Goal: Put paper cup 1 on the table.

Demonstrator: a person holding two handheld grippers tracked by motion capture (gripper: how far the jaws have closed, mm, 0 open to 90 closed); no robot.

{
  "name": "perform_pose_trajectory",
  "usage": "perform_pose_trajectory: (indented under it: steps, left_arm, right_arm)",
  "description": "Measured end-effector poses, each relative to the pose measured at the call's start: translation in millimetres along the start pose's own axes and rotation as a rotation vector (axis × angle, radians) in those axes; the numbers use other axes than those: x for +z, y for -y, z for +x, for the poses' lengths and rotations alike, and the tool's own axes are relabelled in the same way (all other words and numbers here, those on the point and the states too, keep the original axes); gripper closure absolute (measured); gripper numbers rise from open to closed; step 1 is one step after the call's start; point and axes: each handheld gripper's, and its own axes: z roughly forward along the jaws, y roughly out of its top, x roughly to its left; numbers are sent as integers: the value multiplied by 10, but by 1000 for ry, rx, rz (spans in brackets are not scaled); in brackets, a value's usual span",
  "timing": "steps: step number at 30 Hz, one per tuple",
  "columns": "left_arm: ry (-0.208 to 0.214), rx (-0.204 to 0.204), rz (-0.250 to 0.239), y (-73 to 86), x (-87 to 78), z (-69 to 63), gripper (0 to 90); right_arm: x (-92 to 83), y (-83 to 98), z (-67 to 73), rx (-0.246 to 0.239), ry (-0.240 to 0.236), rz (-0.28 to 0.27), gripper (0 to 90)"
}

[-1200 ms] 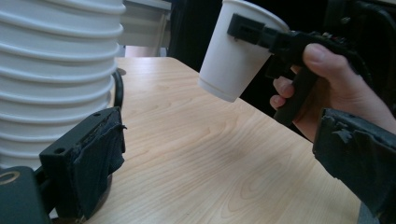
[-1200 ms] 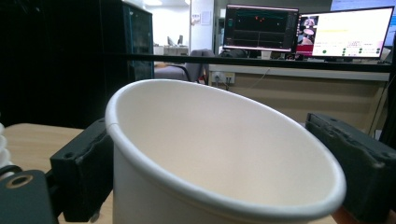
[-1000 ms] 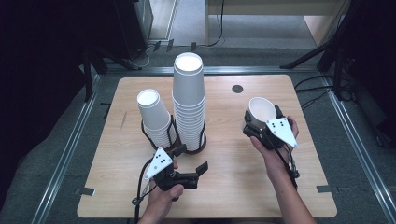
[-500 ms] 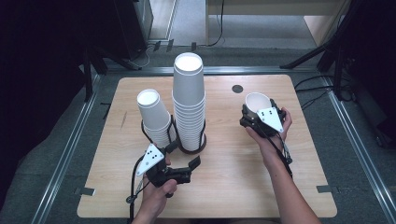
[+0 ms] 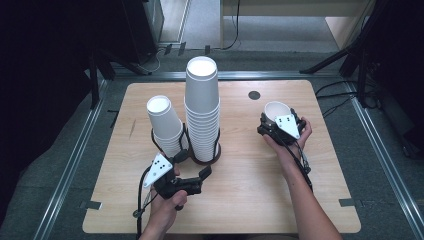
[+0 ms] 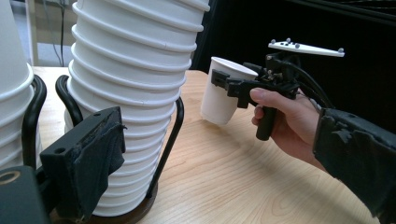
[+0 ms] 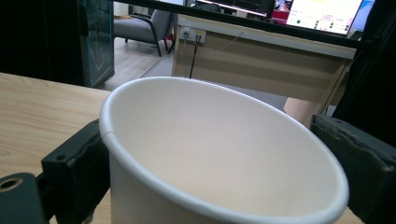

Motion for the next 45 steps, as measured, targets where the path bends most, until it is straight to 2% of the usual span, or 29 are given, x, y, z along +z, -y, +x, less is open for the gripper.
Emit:
perform_pose_trajectory:
  steps: [5, 15, 22, 25, 28, 33, 37, 45]
  left_arm:
    - [0, -6, 1, -1, -2, 5, 25]
    - [-9, -11, 3, -3, 0, 18, 25]
    - [-7, -10, 10, 4, 12, 7, 24]
    - [-8, -13, 14, 7, 17, -1, 24]
    - [-15, -16, 18, 7, 20, 2, 24]
    - [-11, -16, 16, 2, 10, 12, 24]
    - [-11, -16, 15, -2, 3, 16, 23]
    - [-32, -19, 12, -12, -1, 47, 23]
  right_arm:
    - [14, 31, -9, 14, 2, 12, 47]
    - [28, 104, -35, 14, 5, 34, 43]
    - [9, 147, 23, -62, -12, 39, 31]
    - [-9, 140, 42, -71, -28, 38, 0]
    - [-36, 119, 42, -39, -37, 46, 0]
    - [-115, 108, -1, 17, -84, 57, 0]
    - [-218, 127, -38, 42, -119, 56, 0]
    - [-483, 84, -113, 44, -171, 27, 0]
